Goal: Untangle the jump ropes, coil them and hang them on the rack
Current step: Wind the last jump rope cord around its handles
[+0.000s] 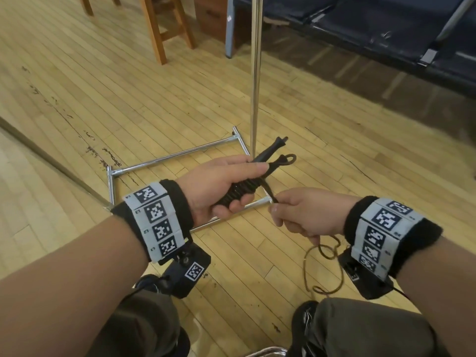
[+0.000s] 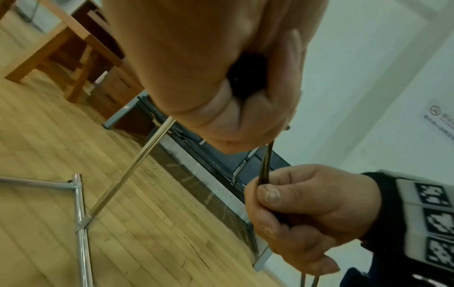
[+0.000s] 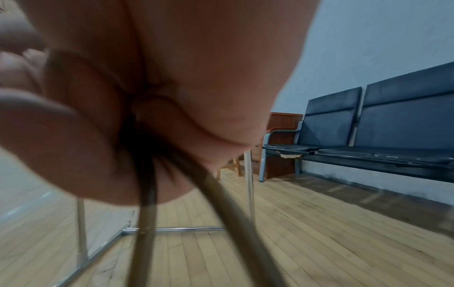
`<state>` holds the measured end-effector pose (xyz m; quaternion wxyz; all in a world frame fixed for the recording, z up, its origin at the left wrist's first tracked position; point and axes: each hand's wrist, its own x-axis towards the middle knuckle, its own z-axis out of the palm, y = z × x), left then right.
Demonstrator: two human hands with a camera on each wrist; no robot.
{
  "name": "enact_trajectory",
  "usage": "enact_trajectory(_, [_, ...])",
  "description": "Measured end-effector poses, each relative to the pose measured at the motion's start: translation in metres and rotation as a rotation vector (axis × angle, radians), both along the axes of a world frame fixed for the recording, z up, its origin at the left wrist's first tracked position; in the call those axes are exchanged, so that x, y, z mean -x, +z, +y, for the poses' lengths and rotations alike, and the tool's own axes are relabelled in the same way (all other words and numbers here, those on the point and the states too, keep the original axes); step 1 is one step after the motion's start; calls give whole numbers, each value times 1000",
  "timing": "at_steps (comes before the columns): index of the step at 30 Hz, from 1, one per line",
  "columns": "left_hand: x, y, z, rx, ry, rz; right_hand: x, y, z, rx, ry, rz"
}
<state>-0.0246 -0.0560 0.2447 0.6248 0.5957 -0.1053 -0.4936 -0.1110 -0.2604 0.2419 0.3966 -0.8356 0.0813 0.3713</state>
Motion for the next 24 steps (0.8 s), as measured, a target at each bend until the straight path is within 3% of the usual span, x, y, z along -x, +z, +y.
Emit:
enact_trajectory(4, [8, 1, 1, -79, -367, -102, -4, 5, -11, 137, 64, -61])
enact_trajectory(7, [18, -4, -2, -343, -598, -333, -13, 18, -5, 319, 153, -204])
enact_trajectory(9, [21, -10, -4, -510, -627, -454, -19, 28, 5, 423, 206, -310])
enact_trajectory(12, [17, -14, -3, -625, -495, -496, -19, 40, 23, 525, 311, -416])
enact_trajectory(15, [2, -16, 1, -637, -203, -531, -11, 46, 34, 396, 268, -450])
enact_trajectory(17, [-9, -15, 7, -536, 50, -434, -6, 43, 37, 263, 196, -439])
enact_trajectory(19, [-16, -10, 13, -362, 190, -260, -3, 36, 34, 152, 114, -387])
enact_trajectory(21, [-20, -6, 18, -186, 179, -124, -4, 27, 28, 16, 19, -267])
enact_trajectory(24, [-19, -4, 22, -13, 55, -76, -6, 18, 20, -75, 34, -102])
